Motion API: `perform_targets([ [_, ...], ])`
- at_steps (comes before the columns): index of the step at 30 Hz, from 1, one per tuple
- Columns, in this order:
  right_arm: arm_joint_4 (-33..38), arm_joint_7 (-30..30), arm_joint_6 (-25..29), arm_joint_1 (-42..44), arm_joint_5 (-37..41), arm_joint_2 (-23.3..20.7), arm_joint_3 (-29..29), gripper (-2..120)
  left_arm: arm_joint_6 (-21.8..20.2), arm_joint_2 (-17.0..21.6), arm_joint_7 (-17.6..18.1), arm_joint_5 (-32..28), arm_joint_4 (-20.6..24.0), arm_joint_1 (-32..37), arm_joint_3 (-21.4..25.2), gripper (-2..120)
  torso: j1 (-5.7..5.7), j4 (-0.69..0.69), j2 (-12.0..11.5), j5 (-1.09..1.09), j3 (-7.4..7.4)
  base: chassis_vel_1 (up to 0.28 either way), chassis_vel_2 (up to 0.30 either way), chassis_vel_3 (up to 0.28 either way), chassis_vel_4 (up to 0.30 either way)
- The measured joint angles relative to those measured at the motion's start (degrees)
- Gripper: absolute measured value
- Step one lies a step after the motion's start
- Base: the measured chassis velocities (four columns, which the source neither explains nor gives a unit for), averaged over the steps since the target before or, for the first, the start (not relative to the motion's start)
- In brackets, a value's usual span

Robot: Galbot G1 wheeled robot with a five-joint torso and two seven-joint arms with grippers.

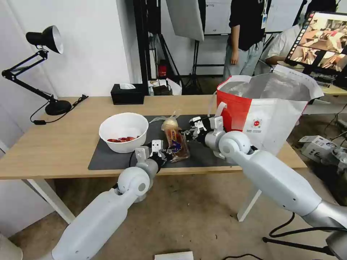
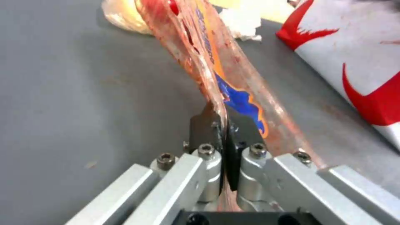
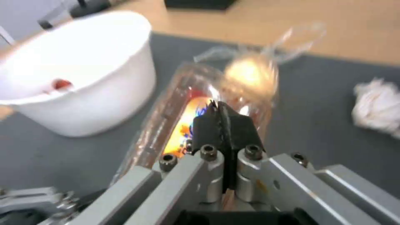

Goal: Pick up the trash from the table and place it into the takeout bag.

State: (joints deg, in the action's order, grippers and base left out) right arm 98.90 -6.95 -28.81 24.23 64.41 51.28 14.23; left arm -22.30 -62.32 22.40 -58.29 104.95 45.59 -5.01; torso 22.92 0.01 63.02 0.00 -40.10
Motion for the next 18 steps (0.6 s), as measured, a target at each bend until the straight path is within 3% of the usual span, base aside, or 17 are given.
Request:
perform_targets([
  [6, 9.48, 0.19, 7.93, 8.33, -2.78, -7.19, -4.45, 7, -0.07, 1.73, 1.34, -3.11, 3.99, 1.33, 2.39, 0, 0.00, 0.01, 0.00, 0.00, 0.00, 0.000, 0.000, 0.000, 0.000],
  [9, 17.48, 2.59, 13.15, 22.75, -7.11, -13.23, -14.33, 21, -0.13, 3.88, 2.32, -5.27, 7.63, 2.13, 4.10, 0, -0.01, -0.02, 0.00, 0.03, 0.00, 0.000, 0.000, 0.000, 0.000],
  [10, 17.48, 2.59, 13.15, 22.75, -7.11, -13.23, -14.33, 21, -0.13, 3.88, 2.32, -5.27, 7.63, 2.13, 4.10, 0, -0.01, -0.02, 0.00, 0.03, 0.00, 0.000, 0.000, 0.000, 0.000],
  [12, 23.16, 2.87, 16.82, 34.27, -11.25, -16.22, -20.95, 33, -0.22, 5.30, 2.90, -6.58, 10.19, 2.22, 5.00, 0, -0.02, -0.06, 0.01, 0.01, 0.01, 0.000, 0.000, 0.000, 0.000],
  [16, 25.12, 3.08, 18.60, 39.15, -14.17, -17.22, -22.06, 41, -0.18, 6.73, 3.83, -7.26, 13.16, 3.58, 7.97, 0, -0.02, -0.07, 0.01, -0.03, 0.02, 0.000, 0.000, 0.000, 0.000],
  [17, 26.04, 3.42, 20.14, 42.26, -17.27, -17.37, -22.65, 48, -0.16, 7.87, 5.40, -9.04, 16.09, 4.54, 9.32, 0, -0.02, 0.07, 0.00, 0.06, 0.01, 0.000, 0.000, 0.000, 0.000],
  [18, 26.87, 3.46, 22.53, 45.58, -19.95, -17.50, -24.17, 52, -0.16, 8.22, 6.74, -11.20, 17.45, 3.77, 9.36, 0, -0.02, 0.11, 0.01, -0.02, 0.01, 0.050, 0.030, 0.036, 0.040],
])
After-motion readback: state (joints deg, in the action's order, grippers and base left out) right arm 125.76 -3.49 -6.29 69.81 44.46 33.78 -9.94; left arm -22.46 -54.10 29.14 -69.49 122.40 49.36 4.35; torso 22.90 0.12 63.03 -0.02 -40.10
